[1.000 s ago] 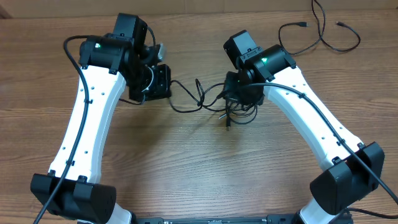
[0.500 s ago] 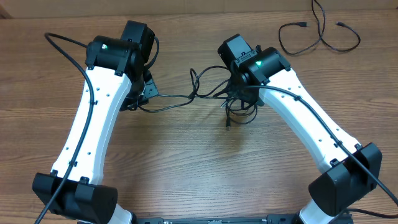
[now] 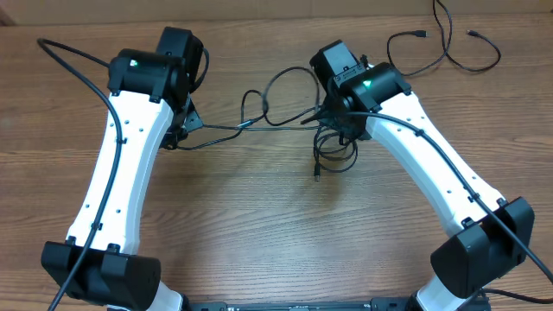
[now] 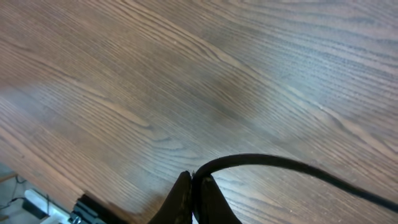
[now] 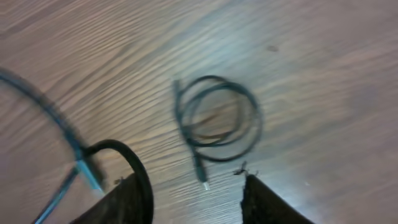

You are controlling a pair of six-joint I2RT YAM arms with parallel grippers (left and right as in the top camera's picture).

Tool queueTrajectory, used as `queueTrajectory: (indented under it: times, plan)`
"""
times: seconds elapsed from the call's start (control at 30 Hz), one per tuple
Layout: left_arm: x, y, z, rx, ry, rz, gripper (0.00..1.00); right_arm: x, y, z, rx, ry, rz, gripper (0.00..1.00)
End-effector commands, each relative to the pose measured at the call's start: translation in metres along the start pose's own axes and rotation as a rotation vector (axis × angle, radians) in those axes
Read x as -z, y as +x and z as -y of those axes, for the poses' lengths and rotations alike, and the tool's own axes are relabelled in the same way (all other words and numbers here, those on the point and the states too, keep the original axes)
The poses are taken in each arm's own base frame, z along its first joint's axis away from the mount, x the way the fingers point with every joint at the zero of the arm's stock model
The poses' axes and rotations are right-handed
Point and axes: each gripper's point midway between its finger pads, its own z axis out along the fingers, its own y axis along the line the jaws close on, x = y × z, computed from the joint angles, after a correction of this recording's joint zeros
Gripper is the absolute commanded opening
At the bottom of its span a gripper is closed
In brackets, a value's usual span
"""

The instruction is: Untangle cables

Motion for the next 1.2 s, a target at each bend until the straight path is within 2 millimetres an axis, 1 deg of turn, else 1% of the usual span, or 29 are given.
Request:
queueTrajectory:
  times: [0.0, 0.07, 0.1, 0.17, 0.23, 0.3, 0.37, 0.47, 0.57, 0.67, 0.7, 0.73, 0.83, 1.03, 1.17]
  plan:
    - [0.002, 0.005, 0.013, -0.088, 0.104, -0.041, 0.04, -0.001, 0.018, -0.034, 0.166, -0.203, -0.133, 0.57]
    - [0.004, 0.009, 0.024, -0.122, 0.166, -0.061, 0.04, 0.007, 0.029, -0.056, 0.249, -0.338, -0.185, 0.63]
    - [0.004, 0.009, 0.027, -0.123, 0.179, -0.063, 0.04, 0.011, 0.033, -0.064, 0.277, -0.390, -0.204, 0.65]
    - [0.005, 0.008, 0.029, -0.121, 0.191, -0.062, 0.04, 0.017, 0.041, -0.073, 0.314, -0.459, -0.237, 0.66]
    - [0.005, 0.008, 0.031, -0.120, 0.200, -0.061, 0.04, 0.020, 0.045, -0.077, 0.358, -0.494, -0.251, 0.67]
    - [0.005, 0.006, 0.032, -0.118, 0.205, -0.054, 0.04, 0.019, 0.045, -0.076, 0.375, -0.490, -0.247, 0.67]
    - [0.006, 0.006, 0.034, -0.117, 0.215, -0.055, 0.04, 0.018, 0.043, -0.074, 0.373, -0.475, -0.235, 0.67]
    - [0.008, 0.010, 0.044, -0.123, 0.270, -0.079, 0.04, 0.018, 0.043, -0.075, 0.347, -0.478, -0.242, 0.68]
    - [0.019, 0.019, 0.070, -0.249, 0.428, -0.105, 0.04, 0.020, 0.046, -0.082, 0.359, -0.495, -0.240, 0.70]
    - [0.039, 0.031, 0.101, -0.395, 0.650, -0.130, 0.04, 0.021, 0.050, -0.088, 0.376, -0.507, -0.235, 0.72]
    - [0.051, 0.037, 0.113, -0.458, 0.760, -0.136, 0.04, 0.019, 0.053, -0.092, 0.384, -0.509, -0.237, 0.72]
    - [0.058, 0.041, 0.120, -0.494, 0.820, -0.137, 0.04, 0.017, 0.054, -0.093, 0.388, -0.509, -0.240, 0.72]
    - [0.075, 0.051, 0.131, -0.589, 0.953, -0.140, 0.04, 0.009, 0.059, -0.097, 0.397, -0.498, -0.251, 0.72]
    - [0.080, 0.062, 0.137, -0.642, 0.971, -0.143, 0.04, -0.023, 0.062, -0.095, 0.348, -0.424, -0.289, 0.58]
    - [0.079, 0.063, 0.137, -0.653, 0.961, -0.140, 0.04, -0.047, 0.065, -0.089, 0.338, -0.356, -0.309, 0.49]
